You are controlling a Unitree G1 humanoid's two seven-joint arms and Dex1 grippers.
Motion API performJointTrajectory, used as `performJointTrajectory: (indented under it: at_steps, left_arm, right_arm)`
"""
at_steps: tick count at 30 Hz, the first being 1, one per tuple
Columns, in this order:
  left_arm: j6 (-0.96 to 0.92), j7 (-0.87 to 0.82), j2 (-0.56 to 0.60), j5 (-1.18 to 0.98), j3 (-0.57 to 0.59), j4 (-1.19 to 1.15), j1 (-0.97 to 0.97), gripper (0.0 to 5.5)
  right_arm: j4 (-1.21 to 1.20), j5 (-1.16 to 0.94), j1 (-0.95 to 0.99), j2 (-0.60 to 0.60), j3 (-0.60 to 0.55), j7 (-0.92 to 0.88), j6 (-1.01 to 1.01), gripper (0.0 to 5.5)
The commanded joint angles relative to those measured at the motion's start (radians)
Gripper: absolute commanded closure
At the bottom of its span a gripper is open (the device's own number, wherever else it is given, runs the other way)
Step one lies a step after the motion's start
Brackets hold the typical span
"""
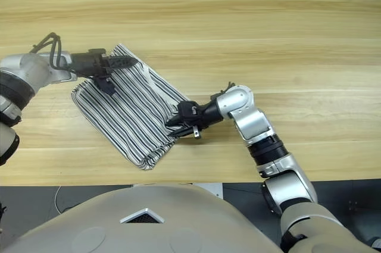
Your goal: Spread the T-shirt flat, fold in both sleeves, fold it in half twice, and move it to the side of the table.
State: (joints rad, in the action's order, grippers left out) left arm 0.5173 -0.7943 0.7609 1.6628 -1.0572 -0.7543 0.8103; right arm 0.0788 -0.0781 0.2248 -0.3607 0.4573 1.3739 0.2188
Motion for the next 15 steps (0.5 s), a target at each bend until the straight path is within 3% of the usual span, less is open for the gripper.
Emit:
performJointTrajectory:
  at_steps: [1,4,7,12,15]
  left_arm:
    - [-0.007,-0.082,0.007,-0.023,0.007,0.024,0.018,3.58]
    - [0.029,-0.096,0.042,-0.198,0.162,0.032,0.086,3.58]
    - [0.124,0.016,0.108,-0.446,0.349,0.003,0.153,3.58]
    - [0.176,0.286,0.178,-0.499,0.353,-0.14,0.127,3.58]
    - [0.181,0.353,0.173,-0.498,0.341,-0.194,0.113,3.58]
  right_arm:
    - [0.032,-0.032,0.051,0.049,-0.016,-0.061,0.028,4.0]
    - [-0.021,-0.116,0.1,0.03,-0.086,-0.058,0.085,4.0]
    - [-0.097,-0.218,0.151,-0.038,-0.151,0.0,0.171,4.0]
    - [-0.012,-0.201,0.223,-0.064,-0.109,0.035,0.138,4.0]
    - [0.056,-0.194,0.27,-0.075,-0.093,0.076,0.095,4.0]
